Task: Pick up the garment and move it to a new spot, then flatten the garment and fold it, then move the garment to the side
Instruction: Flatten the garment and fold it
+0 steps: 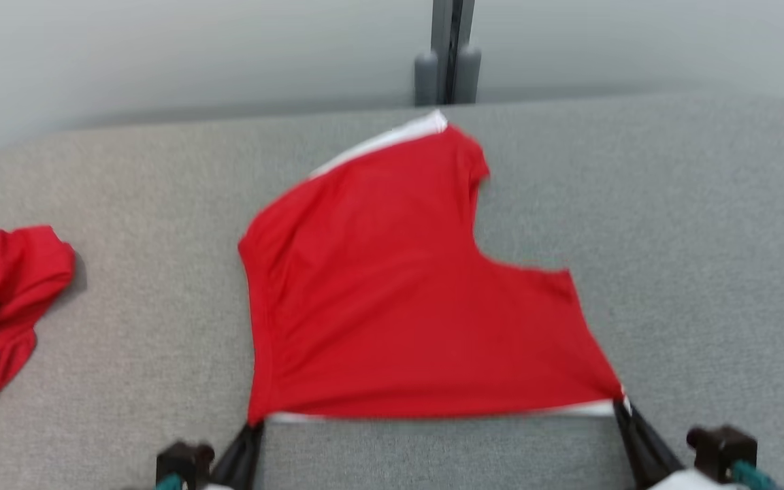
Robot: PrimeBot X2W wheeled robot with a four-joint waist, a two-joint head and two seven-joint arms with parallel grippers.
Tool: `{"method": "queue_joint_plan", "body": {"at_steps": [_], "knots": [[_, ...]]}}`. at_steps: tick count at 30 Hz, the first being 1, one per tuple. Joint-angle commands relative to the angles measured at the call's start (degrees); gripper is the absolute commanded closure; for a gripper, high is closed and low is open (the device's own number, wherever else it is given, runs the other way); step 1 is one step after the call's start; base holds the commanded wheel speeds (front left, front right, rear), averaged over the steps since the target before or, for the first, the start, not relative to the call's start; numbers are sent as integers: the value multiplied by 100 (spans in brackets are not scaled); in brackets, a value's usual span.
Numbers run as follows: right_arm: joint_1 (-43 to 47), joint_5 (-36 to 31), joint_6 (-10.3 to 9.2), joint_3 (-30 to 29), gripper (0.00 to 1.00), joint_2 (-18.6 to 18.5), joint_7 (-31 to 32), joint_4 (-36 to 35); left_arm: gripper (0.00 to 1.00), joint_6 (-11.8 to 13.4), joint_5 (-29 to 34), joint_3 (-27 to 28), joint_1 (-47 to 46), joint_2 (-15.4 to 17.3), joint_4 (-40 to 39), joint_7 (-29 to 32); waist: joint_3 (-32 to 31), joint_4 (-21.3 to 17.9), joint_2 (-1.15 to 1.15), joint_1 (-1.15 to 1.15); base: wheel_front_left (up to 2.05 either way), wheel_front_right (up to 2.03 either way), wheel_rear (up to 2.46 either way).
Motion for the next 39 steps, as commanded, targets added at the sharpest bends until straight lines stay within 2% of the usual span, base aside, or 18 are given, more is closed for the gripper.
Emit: {"method": "queue_joint_plan", "body": {"at_steps": [1, 10, 17, 22, 26, 33, 39], "knots": [[212, 18, -33, -18, 100, -128, -12, 29, 100, 25, 3, 80, 242, 78, 25, 13, -531, -2, 0, 0, 0, 0, 0], [1095, 109, -34, 24, 100, -198, -13, -153, 100, 25, 72, 100, 1038, 37, -108, 7, -1068, 67, 0, 0, 0, 0, 0], [1149, 134, -34, -160, 100, -199, -13, -522, 100, 24, 35, 68, 1216, 24, -506, 6, -1053, 109, 0, 0, 0, 0, 0], [519, 72, -34, -118, 100, -153, -13, -620, 100, 23, -33, 112, 811, 6, -925, 6, -770, 197, 0, 0, 0, 0, 0], [-369, -11, -31, -27, 100, -193, -12, -499, 100, 20, -88, 57, 217, -7, -1130, 7, -288, 356, 0, 0, 0, 0, 0], [-2032, -176, -20, 171, 100, -306, -9, 159, 100, 17, -320, -7, -916, -20, -1001, 7, 456, 702, 0, 0, 0, 0, 0], [-3260, -284, -20, 419, 100, -329, -7, 955, 100, 91, -538, -155, -1536, -26, -783, 7, 935, 907, 0, 0, 0, 0, 0]]}}
